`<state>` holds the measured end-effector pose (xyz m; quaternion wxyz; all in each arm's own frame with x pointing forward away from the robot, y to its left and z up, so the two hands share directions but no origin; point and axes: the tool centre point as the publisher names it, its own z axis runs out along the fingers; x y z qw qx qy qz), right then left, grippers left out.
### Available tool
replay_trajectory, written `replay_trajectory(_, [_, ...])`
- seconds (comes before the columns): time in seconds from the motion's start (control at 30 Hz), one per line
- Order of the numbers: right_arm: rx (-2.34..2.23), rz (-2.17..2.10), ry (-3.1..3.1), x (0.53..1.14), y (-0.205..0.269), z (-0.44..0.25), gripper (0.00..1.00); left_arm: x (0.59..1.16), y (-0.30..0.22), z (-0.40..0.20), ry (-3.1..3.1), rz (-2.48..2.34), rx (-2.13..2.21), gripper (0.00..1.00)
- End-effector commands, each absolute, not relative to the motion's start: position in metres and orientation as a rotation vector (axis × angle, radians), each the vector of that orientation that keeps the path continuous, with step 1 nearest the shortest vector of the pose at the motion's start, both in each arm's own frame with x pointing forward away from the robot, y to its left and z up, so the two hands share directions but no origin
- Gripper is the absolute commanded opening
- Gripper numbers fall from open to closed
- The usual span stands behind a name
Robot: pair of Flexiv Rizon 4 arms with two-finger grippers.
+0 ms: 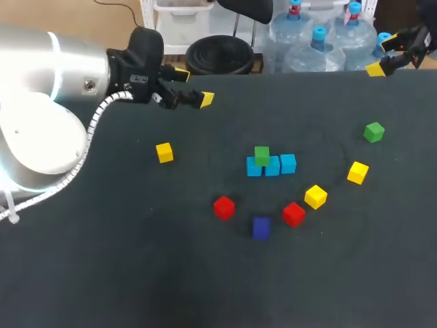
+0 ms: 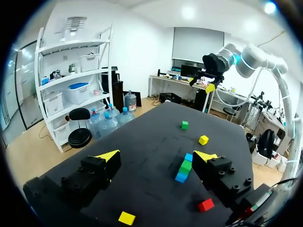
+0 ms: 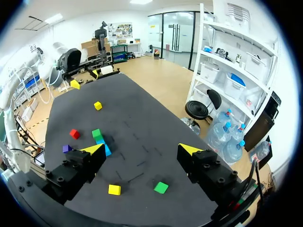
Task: Place the blue cubes, place green cubes on the blue cubes, place the yellow cubes on the green cubes, then place the red cubes on the yellow cubes, and place purple cube on the red cubes.
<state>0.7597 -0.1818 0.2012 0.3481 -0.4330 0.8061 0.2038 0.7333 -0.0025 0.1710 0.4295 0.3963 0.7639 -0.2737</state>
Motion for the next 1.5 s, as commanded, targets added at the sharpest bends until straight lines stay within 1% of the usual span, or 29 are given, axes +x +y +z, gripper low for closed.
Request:
replay_trajectory(0.03, [-1.209,0.519,2.083,0.757,-0.175,0.203,1.0,0.733,-0.002,0.17,1.897,-0.688,0.985,1.0])
replay_trajectory(0.2, [-1.424,0.443,2.203,0.756,-0.158,0.165,1.0,0.733,-0.002,0.17,1.897,-0.688,0.985,1.0])
replay_trajectory(0.27, [-1.442,0.482,2.25,0.757,-0.159,0.149,1.0,0.733,-0.002,0.17,1.897,-0.688,0.985,1.0])
replay_trajectory(0.47, [-1.604,0.419,2.342,0.765,-0.169,0.113,1.0,0.733,-0.002,0.17,1.897,-0.688,0.985,1.0])
replay_trajectory(0.83, [-2.086,0.144,2.233,0.779,-0.224,0.081,1.0,0.733,-0.002,0.17,1.897,-0.688,0.985,1.0])
replay_trajectory(1.0, [-2.247,0.154,2.176,0.772,-0.245,0.06,1.0,0.733,-0.002,0.17,1.897,-0.688,0.985,1.0])
replay_trajectory(1.23, [-2.358,0.135,2.115,0.759,-0.25,0.031,1.0,0.733,-0.002,0.17,1.897,-0.688,0.985,1.0])
replay_trajectory(1.5, [-2.405,0.132,2.11,0.76,-0.252,0.007,1.0,0.733,-0.002,0.17,1.897,-0.688,0.985,1.0])
